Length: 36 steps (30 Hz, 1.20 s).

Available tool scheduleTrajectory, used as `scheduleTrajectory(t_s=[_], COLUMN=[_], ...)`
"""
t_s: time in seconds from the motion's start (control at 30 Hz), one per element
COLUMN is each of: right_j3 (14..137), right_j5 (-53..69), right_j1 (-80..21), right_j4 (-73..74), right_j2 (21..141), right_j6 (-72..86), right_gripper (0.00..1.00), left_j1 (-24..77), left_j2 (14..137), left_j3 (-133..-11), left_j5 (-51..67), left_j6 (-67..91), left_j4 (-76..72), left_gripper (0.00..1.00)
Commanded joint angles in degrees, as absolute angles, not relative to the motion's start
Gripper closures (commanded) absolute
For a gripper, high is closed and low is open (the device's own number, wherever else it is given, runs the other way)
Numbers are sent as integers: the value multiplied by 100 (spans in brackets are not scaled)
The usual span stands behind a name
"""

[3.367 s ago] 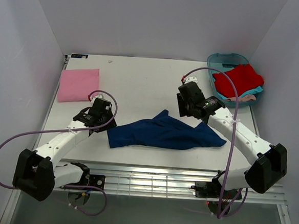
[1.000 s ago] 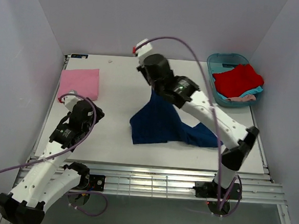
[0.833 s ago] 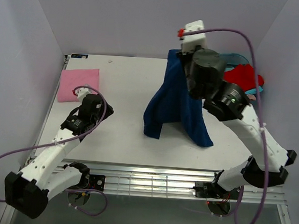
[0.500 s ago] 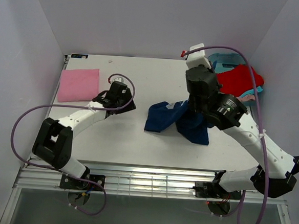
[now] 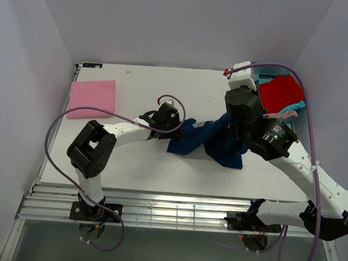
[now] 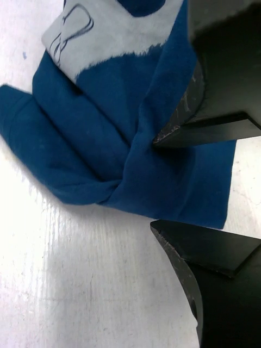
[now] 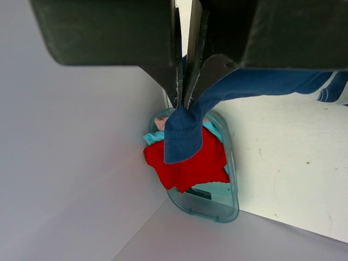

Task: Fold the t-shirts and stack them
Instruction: Flatten out the tshirt

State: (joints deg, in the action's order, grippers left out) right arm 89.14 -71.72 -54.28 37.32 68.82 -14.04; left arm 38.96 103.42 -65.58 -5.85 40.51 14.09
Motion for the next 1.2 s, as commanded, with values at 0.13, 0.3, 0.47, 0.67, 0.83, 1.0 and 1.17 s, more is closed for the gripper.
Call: scheduleTrajectory(t_s=[0.13,0.3,0.47,0.67,0.83,1.0,1.17], right_j3=[8824,8798,8798,8763,9052,9229,8860], right_j5=[-6970,-6882,-6645,-5899,-5345,-5081,-4790], right_j1=[-5300,-5221,-5002,-4133,-3473,-3437,-3437], right_j4=[3779,3788,3806,3561,3270,3278,3349], right_j2=[6838,6820,6899,7189,7619,7954,7989], right_j6=[-985,-932,-897,-870,-1072,-1064,-853], right_gripper=[92,92,92,92,92,92,92], left_j1=[3832,3841,3771,3718,3718,3718,3718], left_j2=[10529,10399,9810,9764,9721,9160,8605], left_j3=[-6495,-6530,-7422,-10051,-10961,-9505,-7237], left_j5=[-589,-773,-1476,-1722,-1941,-2109,-2119], left_j6=[4096,3903,3429,2401,1671,1985,2723], left_j4=[967,1089,1818,3461,3911,4131,4491], left_gripper=[37,88,100,100,97,94,52])
